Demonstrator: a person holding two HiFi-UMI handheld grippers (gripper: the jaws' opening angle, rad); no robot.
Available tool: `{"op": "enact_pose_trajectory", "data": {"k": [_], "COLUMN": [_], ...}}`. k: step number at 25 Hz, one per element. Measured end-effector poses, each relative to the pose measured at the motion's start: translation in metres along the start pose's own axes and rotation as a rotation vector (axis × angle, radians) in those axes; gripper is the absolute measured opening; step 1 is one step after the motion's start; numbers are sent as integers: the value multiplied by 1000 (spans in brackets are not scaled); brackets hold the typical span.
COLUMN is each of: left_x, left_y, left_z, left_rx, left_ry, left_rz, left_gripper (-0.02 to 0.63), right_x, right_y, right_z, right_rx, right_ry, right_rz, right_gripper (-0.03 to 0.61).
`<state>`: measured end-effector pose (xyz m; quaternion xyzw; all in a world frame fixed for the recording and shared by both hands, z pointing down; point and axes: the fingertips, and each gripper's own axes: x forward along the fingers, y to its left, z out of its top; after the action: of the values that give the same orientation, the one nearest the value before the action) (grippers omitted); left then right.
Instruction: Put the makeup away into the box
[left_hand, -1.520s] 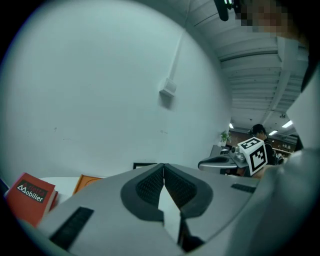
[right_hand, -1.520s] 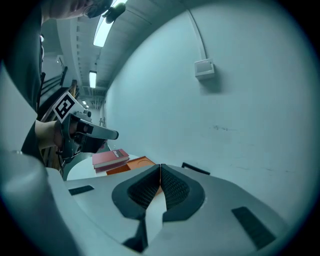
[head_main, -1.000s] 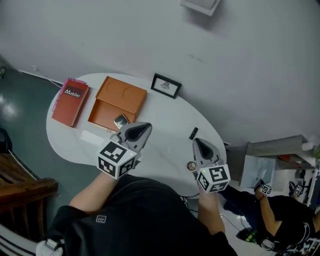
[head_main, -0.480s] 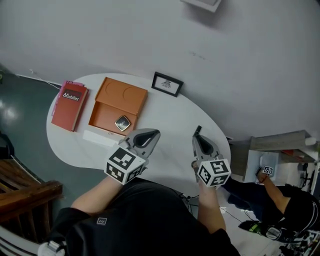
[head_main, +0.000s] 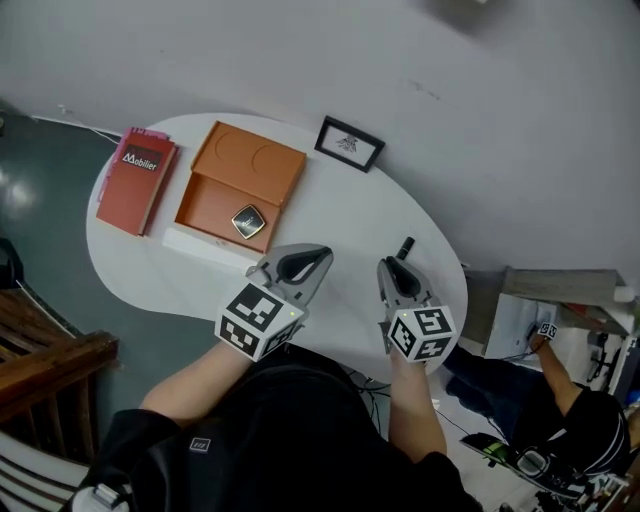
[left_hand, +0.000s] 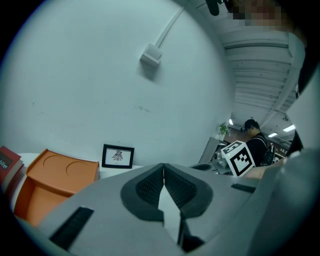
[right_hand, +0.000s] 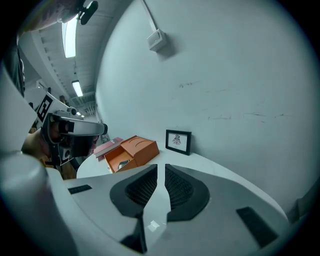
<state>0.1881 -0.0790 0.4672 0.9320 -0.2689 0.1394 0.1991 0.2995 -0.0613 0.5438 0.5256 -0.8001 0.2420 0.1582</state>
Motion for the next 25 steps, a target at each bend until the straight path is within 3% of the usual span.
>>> {"op": "enact_pose_trajectory", "data": {"k": [11, 15, 25], "left_x": [3, -4, -10], "left_y": [-3, 1, 10], "left_z": [0, -6, -6], "left_rx": [9, 0, -17], "left_ry": [20, 36, 36], "left_rz": [47, 75, 86], "left_gripper": [14, 14, 14], "right_x": [20, 27, 12], "right_y": [-33, -42, -66], "right_z": [-26, -30, -43], "right_rx": [39, 54, 84], "right_ry": [28, 50, 108], "right_rz": [10, 8, -38], "right_gripper": [44, 121, 137]}}
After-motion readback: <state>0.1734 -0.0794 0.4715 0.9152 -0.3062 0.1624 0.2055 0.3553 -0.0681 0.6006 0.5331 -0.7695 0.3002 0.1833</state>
